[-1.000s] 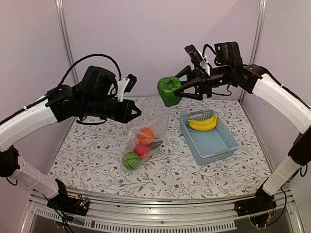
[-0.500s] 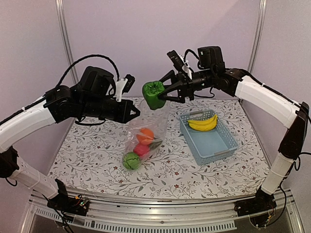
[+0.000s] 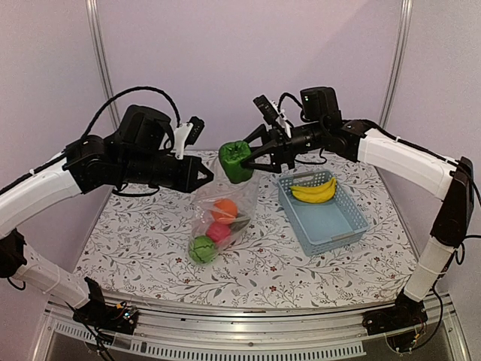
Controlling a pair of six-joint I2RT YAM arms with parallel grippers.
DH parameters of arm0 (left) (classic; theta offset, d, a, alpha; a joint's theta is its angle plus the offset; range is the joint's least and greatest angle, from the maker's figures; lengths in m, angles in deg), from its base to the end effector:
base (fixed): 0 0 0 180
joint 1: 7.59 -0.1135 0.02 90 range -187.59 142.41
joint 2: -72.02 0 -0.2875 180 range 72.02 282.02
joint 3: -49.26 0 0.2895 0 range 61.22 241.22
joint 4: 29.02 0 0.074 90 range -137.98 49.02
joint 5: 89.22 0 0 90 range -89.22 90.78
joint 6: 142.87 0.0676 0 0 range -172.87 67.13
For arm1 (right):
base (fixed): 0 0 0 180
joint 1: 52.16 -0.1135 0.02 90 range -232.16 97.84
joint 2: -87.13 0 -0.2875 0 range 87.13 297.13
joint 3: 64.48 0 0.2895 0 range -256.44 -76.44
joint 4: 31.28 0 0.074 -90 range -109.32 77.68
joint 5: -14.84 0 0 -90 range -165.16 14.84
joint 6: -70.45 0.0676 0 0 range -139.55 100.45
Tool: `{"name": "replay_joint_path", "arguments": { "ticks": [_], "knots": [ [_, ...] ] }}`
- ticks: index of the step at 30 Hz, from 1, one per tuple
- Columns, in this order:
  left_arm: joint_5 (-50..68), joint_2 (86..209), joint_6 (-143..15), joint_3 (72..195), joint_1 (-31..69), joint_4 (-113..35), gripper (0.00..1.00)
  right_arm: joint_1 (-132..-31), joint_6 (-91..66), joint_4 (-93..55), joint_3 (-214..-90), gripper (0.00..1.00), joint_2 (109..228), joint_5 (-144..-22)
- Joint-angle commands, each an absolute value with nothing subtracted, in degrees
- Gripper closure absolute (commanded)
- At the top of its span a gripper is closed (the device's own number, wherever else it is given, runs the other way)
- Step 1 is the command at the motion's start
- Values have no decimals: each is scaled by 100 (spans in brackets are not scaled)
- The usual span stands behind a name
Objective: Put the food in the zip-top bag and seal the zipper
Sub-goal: Place the fake vegetable in the zipper food storage bag, then move the fake fruit to the bin.
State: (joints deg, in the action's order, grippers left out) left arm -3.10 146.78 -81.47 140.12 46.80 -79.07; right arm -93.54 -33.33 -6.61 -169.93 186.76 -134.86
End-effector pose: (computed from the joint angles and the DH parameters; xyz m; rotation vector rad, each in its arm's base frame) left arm 0.2016 -0.2737 0.3922 0.4650 2.2139 -0.7403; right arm 0.3054 0.3468 0.3914 -1.4800 1.2465 1.3030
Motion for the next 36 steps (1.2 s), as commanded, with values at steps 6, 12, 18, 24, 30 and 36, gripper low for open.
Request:
{"name": "replay_joint_path", "arguments": {
  "ticks": [6, 12, 18, 24, 30, 36],
  "knots": [
    [-378, 14489, -8199, 13859, 4753, -7798, 100, -9443, -3419, -730, -16742, 30, 18461, -13271],
    [-467, 14435, -8194, 13781, 4755, -7791, 100, -9438, -3594, -557, -16716, 18, 18214, -13152],
    [-456, 14452, -8180, 13769, 4754, -7781, 100, -9443, -3804, -343, -16701, 18, 17886, -13155],
    [-578, 14465, -7942, 13901, 4752, -7865, 100, -9439, -4402, 151, -16456, 17, 17463, -12559],
    [-603, 14753, -7848, 14872, 4884, -8293, 100, -8913, -4349, 195, -16188, 16, 17077, -11989],
    [-1427, 14505, -7669, 14177, 4798, -8035, 100, -7760, -3776, 185, -15944, 17, 16916, -11956]
  ]
}}
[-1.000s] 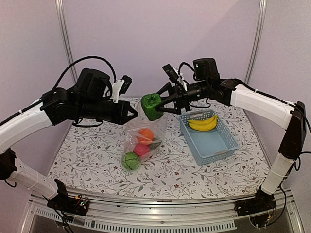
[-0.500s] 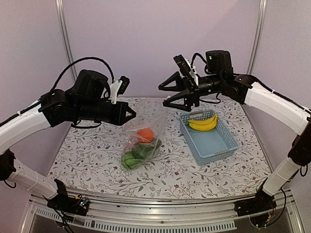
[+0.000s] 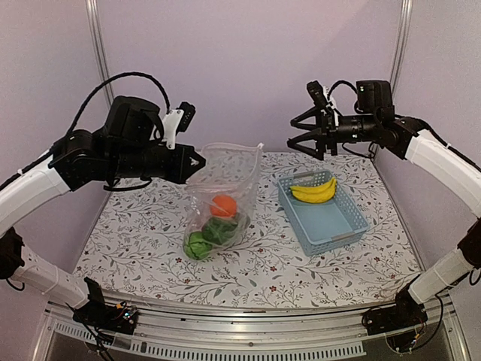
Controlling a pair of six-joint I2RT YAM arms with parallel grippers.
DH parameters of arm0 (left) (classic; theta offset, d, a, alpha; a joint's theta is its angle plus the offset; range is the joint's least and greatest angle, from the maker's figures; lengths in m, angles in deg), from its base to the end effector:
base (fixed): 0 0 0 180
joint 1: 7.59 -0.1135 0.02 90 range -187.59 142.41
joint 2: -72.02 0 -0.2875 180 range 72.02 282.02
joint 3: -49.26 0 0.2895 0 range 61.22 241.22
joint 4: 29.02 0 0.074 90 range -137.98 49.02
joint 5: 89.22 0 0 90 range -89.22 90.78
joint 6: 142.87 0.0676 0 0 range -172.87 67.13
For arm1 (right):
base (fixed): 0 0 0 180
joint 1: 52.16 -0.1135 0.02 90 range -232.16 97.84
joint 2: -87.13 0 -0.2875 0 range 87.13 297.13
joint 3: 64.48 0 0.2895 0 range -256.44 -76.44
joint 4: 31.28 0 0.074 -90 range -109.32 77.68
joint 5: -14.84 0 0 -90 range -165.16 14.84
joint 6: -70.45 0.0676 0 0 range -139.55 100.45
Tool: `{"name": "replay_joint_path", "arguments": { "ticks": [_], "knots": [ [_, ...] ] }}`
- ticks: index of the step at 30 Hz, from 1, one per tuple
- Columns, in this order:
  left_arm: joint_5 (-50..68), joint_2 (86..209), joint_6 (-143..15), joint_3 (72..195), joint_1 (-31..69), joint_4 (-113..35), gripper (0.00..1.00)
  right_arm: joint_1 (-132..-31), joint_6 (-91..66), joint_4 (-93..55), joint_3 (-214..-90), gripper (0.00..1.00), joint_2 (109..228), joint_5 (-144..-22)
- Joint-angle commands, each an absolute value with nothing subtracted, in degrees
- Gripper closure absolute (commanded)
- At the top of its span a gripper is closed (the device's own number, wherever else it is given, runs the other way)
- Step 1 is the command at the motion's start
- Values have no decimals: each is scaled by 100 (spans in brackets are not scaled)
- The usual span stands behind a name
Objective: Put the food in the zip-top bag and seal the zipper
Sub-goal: Move the fake fruit to the bin.
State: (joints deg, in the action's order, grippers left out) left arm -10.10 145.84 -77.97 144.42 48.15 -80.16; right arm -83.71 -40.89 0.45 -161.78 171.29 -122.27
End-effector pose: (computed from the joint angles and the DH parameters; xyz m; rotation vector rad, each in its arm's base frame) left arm 0.1971 -0.2667 0.4252 0.4527 2.1007 -0.6509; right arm 0.3034 0.2444 0.4271 -1.3044 1.3583 0.8953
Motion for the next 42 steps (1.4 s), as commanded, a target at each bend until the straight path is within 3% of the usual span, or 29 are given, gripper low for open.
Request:
{"name": "replay_joint_path", "arguments": {
  "ticks": [1, 4, 9, 20, 29, 42],
  "knots": [
    [-1161, 14524, -7682, 14157, 4802, -8019, 100, -7635, -3794, 191, -15862, 18, 16903, -11803],
    [-647, 14521, -7761, 13921, 4840, -7826, 100, -7371, -3929, 187, -15476, 20, 16837, -11298],
    [-817, 14553, -7787, 13744, 4841, -7855, 100, -7081, -4112, 153, -14926, 23, 16836, -10706],
    [-755, 14671, -7805, 13733, 4854, -7843, 100, -6188, -3861, 116, -14938, 38, 17590, -10289],
    [-766, 14772, -7828, 13779, 4853, -7825, 100, -6221, -4231, 239, -15412, 42, 18598, -9518],
    [-706, 14843, -7856, 13940, 4890, -7934, 100, -6892, -4883, 312, -16466, 45, 20082, -7390]
  ]
}}
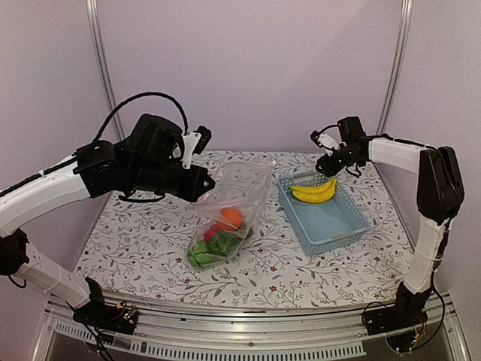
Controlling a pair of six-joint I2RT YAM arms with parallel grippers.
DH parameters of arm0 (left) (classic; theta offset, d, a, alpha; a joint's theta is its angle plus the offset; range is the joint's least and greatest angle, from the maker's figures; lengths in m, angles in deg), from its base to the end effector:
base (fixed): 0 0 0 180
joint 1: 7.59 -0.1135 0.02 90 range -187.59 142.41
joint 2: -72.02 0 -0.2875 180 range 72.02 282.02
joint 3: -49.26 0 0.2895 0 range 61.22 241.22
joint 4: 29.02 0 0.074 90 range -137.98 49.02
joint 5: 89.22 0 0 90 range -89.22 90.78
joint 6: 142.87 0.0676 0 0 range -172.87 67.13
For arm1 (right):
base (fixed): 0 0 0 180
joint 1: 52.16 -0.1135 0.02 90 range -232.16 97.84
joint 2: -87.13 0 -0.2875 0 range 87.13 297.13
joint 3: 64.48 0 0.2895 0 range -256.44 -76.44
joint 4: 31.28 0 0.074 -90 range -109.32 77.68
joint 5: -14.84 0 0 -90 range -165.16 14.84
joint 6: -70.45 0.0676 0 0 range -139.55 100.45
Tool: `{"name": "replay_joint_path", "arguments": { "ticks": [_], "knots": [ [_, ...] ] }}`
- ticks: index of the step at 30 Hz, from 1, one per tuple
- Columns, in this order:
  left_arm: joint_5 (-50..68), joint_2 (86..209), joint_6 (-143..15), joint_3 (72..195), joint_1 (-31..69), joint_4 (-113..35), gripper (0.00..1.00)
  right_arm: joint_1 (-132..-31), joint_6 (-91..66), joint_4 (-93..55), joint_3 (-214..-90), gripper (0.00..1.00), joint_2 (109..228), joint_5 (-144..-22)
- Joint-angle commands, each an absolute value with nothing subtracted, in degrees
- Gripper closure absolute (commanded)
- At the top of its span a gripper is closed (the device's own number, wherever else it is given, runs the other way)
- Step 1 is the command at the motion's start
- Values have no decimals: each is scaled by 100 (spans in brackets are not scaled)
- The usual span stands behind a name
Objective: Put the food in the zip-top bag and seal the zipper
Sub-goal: Move the fake fruit to the bin.
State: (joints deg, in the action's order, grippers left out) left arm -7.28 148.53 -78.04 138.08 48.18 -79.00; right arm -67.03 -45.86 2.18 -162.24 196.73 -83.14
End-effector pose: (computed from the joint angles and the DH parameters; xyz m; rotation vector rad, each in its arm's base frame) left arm 0.2032 -0.2818 0.3687 0.5280 2.2307 -0.6078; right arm 0.4798 0.1371 0.2248 -0.8902 2.1778 0.0668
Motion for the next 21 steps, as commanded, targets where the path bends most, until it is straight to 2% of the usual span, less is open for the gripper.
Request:
{"name": "replay_joint_path", "arguments": {
  "ticks": [1, 15, 21],
  "knots": [
    [-723, 14821, -7866, 13936, 4892, -7953, 100, -6925, -4933, 324, -16491, 45, 20155, -7252],
    [-805, 14614, -7837, 13715, 4896, -7851, 100, -7490, -5394, 309, -15841, 44, 20401, -6452],
    [-794, 14586, -7743, 13643, 4898, -7799, 100, -7683, -5418, 797, -15554, 44, 20179, -6675]
  ]
}}
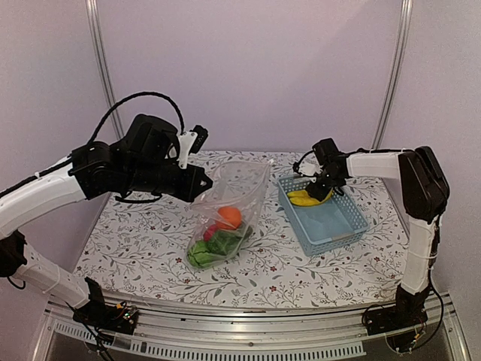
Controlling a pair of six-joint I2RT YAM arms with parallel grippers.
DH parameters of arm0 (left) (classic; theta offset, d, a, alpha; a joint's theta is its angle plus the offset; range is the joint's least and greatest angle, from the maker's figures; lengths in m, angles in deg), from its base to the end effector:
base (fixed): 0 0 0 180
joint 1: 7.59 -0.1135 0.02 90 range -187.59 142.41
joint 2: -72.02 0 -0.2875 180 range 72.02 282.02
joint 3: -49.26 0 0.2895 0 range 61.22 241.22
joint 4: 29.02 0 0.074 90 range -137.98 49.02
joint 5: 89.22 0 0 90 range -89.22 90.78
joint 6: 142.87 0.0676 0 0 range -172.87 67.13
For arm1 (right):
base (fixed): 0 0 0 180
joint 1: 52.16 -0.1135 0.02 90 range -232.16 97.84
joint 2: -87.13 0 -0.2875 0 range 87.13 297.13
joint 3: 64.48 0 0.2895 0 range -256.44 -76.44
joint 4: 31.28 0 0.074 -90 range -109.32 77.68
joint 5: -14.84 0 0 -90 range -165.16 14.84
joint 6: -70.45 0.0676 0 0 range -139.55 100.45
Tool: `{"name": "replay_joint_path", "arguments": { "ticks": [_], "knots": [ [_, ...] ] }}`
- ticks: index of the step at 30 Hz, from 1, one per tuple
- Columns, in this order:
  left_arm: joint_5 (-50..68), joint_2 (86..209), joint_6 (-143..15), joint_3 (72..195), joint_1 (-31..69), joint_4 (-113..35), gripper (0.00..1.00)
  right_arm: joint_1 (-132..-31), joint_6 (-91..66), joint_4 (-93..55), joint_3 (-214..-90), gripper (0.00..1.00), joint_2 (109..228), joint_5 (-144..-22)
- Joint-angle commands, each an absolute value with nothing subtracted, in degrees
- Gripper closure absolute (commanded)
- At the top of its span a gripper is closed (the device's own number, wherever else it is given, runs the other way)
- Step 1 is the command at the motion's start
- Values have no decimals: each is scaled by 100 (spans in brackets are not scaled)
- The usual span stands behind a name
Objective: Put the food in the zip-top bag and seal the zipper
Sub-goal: Move the fake fruit to the bin.
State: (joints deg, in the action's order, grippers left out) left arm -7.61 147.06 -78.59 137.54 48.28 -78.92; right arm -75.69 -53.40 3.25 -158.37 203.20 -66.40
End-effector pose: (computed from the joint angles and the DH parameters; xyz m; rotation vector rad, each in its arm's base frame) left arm 0.1993 -0.2764 0.3734 0.5105 2.2176 -0.6200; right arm 0.4549 0.1869 0.1448 -1.1795 2.2776 -0.2646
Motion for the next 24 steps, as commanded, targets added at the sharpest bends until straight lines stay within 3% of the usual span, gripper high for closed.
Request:
{"name": "replay_joint_path", "arguments": {
  "ticks": [1, 9, 24],
  "knots": [
    [-800, 14583, -7724, 13638, 4895, -7799, 100, -7735, -5418, 935, -15458, 44, 20063, -6802],
    [-899, 14576, -7629, 13657, 4901, -7792, 100, -7891, -5010, 2054, -15093, 40, 18872, -8117],
    [-847, 14782, -7638, 13792, 4900, -7913, 100, -7229, -5130, 2357, -14640, 36, 17630, -8611]
  ]
}}
